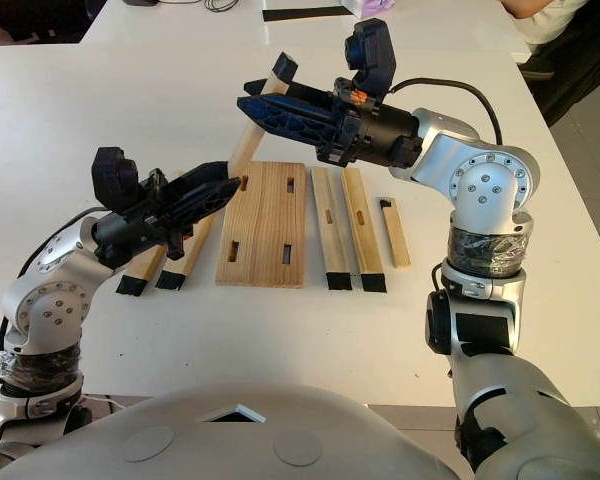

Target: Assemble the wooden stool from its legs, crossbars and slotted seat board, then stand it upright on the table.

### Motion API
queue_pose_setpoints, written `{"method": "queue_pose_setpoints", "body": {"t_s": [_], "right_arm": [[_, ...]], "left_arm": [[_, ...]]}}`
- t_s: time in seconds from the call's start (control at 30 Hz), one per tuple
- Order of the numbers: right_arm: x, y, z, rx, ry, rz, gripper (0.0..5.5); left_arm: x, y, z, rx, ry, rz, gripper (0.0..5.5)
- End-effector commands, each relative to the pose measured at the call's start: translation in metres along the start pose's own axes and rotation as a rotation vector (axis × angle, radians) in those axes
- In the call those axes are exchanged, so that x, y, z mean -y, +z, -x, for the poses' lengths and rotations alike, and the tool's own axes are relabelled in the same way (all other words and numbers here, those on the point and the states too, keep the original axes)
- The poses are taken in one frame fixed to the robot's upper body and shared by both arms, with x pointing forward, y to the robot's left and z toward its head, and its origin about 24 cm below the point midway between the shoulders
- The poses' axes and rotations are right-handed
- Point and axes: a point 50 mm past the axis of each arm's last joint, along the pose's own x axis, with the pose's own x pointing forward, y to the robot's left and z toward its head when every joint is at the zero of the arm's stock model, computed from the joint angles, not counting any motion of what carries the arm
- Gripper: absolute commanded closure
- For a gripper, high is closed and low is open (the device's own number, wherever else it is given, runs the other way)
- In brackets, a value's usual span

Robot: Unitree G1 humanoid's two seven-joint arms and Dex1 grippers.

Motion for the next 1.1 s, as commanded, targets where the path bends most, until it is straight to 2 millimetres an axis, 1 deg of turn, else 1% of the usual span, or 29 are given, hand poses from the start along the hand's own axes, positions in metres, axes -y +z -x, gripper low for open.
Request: {"method": "queue_pose_setpoints", "body": {"t_s": [0.03,0.07,0.1,0.3,0.4,0.43,0.47,0.5,0.73,0.77,0.83,0.9,0.97,1.03,1.1], "right_arm": [[-0.004,-0.003,-0.002,-0.004,0.007,-0.003,3.94],[-0.004,-0.003,-0.001,-0.004,0.007,-0.006,4.10],[-0.004,-0.004,-0.001,-0.005,0.007,-0.010,4.13],[-0.005,-0.007,0.003,0.000,0.001,-0.011,4.13],[-0.004,-0.007,0.003,0.008,-0.007,0.007,4.13],[-0.003,-0.007,0.003,0.009,-0.017,0.017,4.13],[-0.003,-0.006,0.004,0.009,-0.028,0.026,4.13],[-0.002,-0.006,0.005,0.008,-0.041,0.035,4.16],[0.008,-0.002,0.014,-0.015,-0.122,0.121,4.16],[0.009,-0.001,0.015,-0.017,-0.134,0.135,4.16],[0.014,0.001,0.018,-0.028,-0.174,0.176,4.16],[0.023,0.003,0.029,-0.088,-0.256,0.275,4.16],[0.033,-0.003,0.045,-0.204,-0.337,0.397,4.16],[0.039,-0.009,0.058,-0.275,-0.374,0.443,4.16],[0.040,-0.018,0.065,-0.324,-0.377,0.467,4.16]], "left_arm": [[0.002,0.001,0.000,-0.019,-0.014,0.005,4.17],[0.002,0.001,0.000,-0.016,-0.011,0.005,4.17],[0.001,0.002,0.000,-0.013,-0.008,0.005,4.17],[-0.003,0.004,0.002,0.002,0.009,0.007,4.17],[-0.011,0.003,0.002,0.006,0.097,0.002,4.17],[-0.014,0.002,0.002,0.011,0.114,0.012,3.81],[-0.015,0.002,0.003,0.014,0.127,0.019,3.75],[-0.016,0.002,0.003,0.019,0.135,0.032,3.46],[-0.025,0.001,0.005,0.018,0.200,0.040,2.40],[-0.026,0.001,0.006,0.017,0.213,0.036,2.25],[-0.030,0.001,0.009,0.017,0.246,0.021,2.22],[-0.043,0.004,0.019,0.038,0.341,0.005,2.22],[-0.061,0.011,0.032,0.107,0.502,-0.005,2.22],[-0.080,0.017,0.042,0.200,0.686,0.001,2.22],[-0.095,0.016,0.048,0.288,0.860,0.030,2.22]]}}
